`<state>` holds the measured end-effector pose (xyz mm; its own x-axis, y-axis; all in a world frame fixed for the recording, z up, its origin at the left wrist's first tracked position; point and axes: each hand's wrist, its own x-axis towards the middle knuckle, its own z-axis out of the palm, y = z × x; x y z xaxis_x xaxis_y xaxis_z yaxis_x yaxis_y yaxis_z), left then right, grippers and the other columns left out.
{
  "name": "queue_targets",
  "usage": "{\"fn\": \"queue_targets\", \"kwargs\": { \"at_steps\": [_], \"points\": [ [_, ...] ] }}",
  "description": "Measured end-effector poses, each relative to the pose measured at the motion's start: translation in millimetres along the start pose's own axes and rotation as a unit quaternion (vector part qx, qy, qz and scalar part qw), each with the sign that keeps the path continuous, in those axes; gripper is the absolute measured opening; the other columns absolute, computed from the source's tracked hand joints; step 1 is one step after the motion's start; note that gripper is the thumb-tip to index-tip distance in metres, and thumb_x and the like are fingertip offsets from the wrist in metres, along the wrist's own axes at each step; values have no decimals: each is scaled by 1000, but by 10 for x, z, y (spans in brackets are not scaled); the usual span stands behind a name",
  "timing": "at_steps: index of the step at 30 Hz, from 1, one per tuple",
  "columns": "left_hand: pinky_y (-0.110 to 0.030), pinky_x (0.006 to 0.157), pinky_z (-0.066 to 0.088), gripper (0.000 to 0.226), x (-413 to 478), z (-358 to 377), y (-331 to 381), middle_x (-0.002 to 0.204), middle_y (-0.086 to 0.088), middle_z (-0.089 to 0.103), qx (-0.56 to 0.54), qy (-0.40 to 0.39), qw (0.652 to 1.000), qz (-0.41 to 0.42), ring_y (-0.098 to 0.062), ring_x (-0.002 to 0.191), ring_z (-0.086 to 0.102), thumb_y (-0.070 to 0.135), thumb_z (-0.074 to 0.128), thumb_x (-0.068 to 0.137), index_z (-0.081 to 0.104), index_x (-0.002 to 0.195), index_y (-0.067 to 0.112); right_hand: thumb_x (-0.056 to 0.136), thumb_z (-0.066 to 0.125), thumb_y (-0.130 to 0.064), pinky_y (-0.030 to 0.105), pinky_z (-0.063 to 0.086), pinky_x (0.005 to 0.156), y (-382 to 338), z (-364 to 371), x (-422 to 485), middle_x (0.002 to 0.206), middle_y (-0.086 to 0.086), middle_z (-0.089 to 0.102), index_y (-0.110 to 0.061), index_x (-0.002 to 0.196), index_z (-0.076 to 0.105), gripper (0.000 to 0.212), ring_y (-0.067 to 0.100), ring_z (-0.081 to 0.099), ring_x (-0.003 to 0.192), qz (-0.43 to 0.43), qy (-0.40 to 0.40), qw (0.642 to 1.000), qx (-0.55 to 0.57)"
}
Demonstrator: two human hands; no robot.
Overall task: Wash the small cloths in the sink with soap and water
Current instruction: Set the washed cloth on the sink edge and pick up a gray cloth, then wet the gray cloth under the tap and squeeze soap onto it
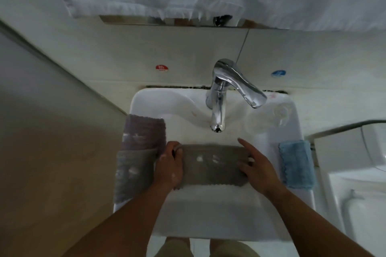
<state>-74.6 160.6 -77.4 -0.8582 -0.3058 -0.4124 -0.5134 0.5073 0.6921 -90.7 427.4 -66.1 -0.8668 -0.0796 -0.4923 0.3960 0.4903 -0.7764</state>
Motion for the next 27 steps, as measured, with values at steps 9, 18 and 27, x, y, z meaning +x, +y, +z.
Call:
{"fn": "queue_targets", "kwargs": {
  "at_steps": [9,18,27],
  "points": [
    [-27,100,44,54,106,-62,-203,132,-1,56,104,-109,984,92,-23,116,56,4,63,90,56,138,28,89,65,-12,25,43,101,92,53,151,150,-3,36,-28,152,39,69,18,50,126,-44,-8,959,-281],
    [-34,106,46,78,81,-26,-253,147,1,34,236,-106,955,142,-22,121,53,18,73,85,37,153,25,90,63,-21,40,59,83,-271,27,-105,140,-4,40,-27,134,54,46,18,62,103,-36,92,960,-263],
    [-28,106,43,80,112,-21,-256,136,0,33,225,-115,959,127,-19,113,52,24,73,87,31,155,27,89,71,-15,35,59,70,-1575,-408,-617,86,-6,74,-31,114,64,31,14,71,76,-126,125,980,94]
  ]
}}
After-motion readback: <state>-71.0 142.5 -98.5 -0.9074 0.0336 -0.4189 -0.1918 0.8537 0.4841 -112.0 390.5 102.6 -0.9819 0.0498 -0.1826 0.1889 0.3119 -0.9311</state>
